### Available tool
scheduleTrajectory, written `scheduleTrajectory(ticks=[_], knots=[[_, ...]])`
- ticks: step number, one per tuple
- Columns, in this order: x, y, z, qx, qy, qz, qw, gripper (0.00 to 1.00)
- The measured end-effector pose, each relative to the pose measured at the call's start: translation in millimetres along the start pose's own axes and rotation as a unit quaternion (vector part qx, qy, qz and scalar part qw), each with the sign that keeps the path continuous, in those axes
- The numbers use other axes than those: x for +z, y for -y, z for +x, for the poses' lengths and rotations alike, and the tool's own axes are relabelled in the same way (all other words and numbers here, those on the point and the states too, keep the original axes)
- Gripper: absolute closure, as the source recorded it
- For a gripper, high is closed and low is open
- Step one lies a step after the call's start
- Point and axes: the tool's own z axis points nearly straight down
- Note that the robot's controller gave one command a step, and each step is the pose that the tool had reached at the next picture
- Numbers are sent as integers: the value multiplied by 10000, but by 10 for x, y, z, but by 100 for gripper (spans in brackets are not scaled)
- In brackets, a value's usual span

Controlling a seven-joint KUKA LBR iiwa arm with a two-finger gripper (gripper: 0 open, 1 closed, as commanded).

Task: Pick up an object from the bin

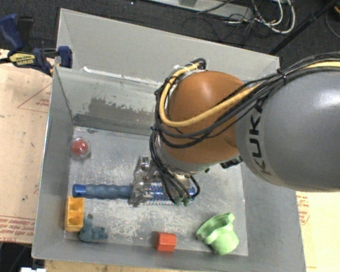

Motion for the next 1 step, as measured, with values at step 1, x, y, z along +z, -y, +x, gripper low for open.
scheduleTrajectory(ticks=[1], knots=[[-834, 120, -146, 138, 12, 4, 9999, 100]])
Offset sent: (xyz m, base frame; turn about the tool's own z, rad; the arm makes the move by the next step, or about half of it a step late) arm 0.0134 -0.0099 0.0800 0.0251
